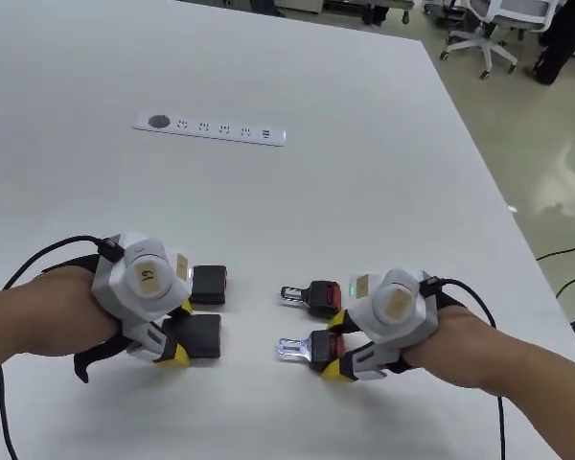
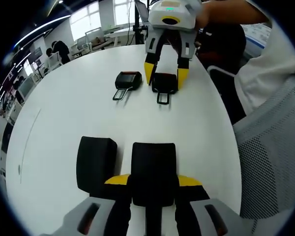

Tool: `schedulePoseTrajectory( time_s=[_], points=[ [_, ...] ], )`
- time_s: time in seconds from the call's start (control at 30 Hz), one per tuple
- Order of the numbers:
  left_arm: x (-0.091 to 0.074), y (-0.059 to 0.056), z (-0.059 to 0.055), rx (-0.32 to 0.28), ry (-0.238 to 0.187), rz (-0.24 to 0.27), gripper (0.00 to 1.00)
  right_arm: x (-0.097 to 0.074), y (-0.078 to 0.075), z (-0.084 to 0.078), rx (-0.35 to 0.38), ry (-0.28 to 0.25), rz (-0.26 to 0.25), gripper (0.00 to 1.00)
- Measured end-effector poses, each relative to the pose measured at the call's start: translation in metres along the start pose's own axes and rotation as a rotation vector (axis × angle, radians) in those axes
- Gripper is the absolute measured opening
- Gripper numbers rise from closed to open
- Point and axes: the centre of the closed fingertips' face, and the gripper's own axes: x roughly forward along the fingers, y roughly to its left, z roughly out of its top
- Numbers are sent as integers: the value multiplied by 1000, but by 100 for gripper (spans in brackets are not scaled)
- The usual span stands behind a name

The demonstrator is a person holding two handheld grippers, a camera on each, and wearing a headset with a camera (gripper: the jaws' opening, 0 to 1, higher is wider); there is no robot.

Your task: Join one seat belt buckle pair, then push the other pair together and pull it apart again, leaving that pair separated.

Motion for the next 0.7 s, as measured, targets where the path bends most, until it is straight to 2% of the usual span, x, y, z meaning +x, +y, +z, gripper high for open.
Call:
schedulePoseTrajectory(
  time_s=[0.17, 0.33, 0.7],
  points=[
    [0, 0, 0, -1, 4, 1, 34, 7, 5, 14, -3, -20, -2, 34],
    [0, 0, 0, -2, 2, 2, 34, 15, 4, 26, 0, -40, -7, 34],
    [2, 3, -4, -3, 4, 2, 34, 27, 2, 50, -20, -41, -9, 34]
  ],
)
